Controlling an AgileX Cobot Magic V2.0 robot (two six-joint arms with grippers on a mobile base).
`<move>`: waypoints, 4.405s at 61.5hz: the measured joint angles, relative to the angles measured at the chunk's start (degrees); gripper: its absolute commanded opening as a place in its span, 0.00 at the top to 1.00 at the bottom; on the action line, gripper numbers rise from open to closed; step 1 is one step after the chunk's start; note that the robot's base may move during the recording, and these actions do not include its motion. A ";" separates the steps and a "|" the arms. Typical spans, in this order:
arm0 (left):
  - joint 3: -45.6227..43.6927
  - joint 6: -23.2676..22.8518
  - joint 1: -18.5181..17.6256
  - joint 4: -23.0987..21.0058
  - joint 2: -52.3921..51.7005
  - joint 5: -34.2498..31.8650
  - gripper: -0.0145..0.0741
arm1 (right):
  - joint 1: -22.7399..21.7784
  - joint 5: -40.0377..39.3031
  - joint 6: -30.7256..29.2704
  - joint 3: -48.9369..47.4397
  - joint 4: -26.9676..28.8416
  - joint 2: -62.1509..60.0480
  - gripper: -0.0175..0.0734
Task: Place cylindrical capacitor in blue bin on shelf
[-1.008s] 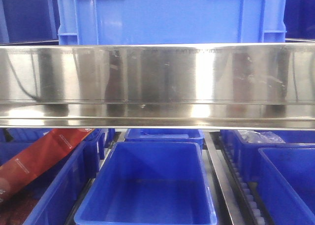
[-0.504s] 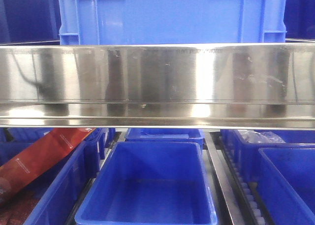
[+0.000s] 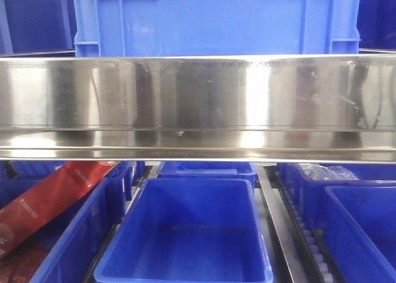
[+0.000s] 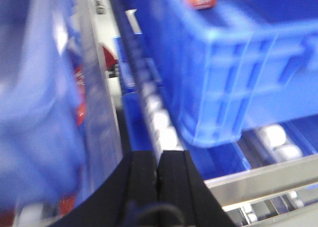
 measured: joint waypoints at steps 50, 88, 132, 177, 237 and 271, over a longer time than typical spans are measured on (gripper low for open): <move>8.37 -0.41 2.94 0.00 -11.63 -0.86 0.96 | 16.68 7.79 -1.02 -44.56 0.34 53.54 0.99; 8.37 -0.51 3.04 -2.20 -11.63 -0.86 0.96 | 16.68 10.63 -1.15 -45.02 0.34 56.42 0.31; 8.37 -0.51 3.04 -2.20 -11.63 -0.86 0.96 | 12.25 -0.14 -1.15 -12.94 0.46 16.90 0.98; 8.37 -0.51 3.04 -2.20 -11.63 -1.74 0.96 | 11.95 -19.15 -1.24 32.10 0.46 -25.75 0.98; 16.41 -0.51 6.86 0.78 -19.35 -12.57 0.96 | 11.95 -19.37 -1.24 32.20 0.46 -26.03 0.98; 57.16 -0.51 11.35 0.89 -45.13 -41.06 0.96 | 11.95 -19.46 -1.24 32.20 0.46 -26.03 0.98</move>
